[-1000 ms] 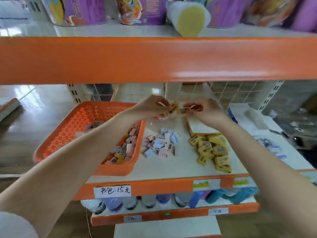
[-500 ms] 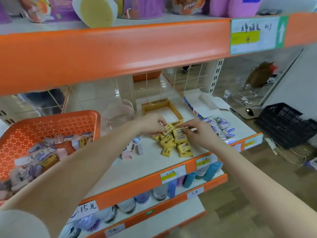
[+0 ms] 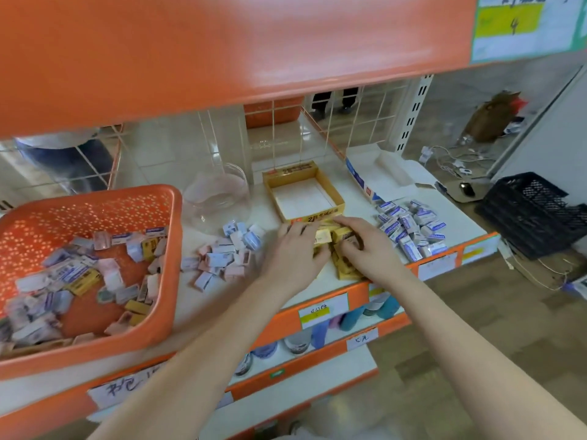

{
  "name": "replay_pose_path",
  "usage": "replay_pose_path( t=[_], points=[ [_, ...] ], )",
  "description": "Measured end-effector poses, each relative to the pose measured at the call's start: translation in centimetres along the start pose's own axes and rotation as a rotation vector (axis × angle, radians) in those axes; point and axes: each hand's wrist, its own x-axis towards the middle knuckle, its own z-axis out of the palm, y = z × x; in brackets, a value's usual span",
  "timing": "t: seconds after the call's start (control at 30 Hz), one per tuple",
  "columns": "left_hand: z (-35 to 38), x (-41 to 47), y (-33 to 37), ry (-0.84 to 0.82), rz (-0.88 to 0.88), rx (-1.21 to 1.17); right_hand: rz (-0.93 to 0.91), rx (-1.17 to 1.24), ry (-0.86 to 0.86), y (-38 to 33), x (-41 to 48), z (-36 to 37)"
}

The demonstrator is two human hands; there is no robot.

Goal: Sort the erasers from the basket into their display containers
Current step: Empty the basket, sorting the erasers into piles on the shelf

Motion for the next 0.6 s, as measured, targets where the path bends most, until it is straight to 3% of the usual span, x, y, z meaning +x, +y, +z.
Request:
replay_pose_path(
  t=[0.17, 0.37, 0.6],
  points=[
    [0.5, -1.2, 0.0, 0.03, -0.007, -0.086, 0.015, 0.049, 0.108, 0.1, -0.4, 0.2],
    [1.1, -2.5, 0.5, -0.02, 0.022, -0.189, -0.091, -0.021, 0.047, -0.1, -0.6, 0.1],
    [1.0, -3.1, 0.4, -0.003, 0.016, -0.324, -0.026, 0.239, 0.006, -0.1, -1.0, -0.4]
  ],
)
